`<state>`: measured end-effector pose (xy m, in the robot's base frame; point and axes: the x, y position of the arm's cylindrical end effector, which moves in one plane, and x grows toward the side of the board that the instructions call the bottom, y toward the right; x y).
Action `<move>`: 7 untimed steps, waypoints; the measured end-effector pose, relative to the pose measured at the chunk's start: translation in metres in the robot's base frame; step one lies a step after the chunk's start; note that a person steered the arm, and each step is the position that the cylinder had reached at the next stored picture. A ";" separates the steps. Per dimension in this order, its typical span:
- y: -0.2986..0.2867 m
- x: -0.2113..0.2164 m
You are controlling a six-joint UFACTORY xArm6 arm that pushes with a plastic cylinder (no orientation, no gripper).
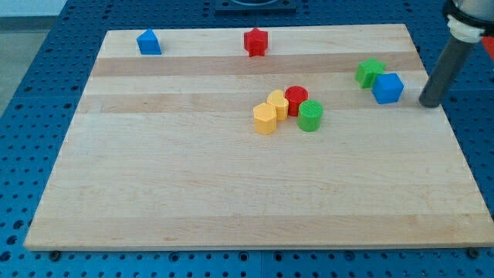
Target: Place the green star towards the top right of the board
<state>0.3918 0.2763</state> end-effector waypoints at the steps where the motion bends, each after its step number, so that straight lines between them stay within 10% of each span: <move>1: -0.016 -0.007; 7: -0.085 -0.029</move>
<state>0.3632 0.1910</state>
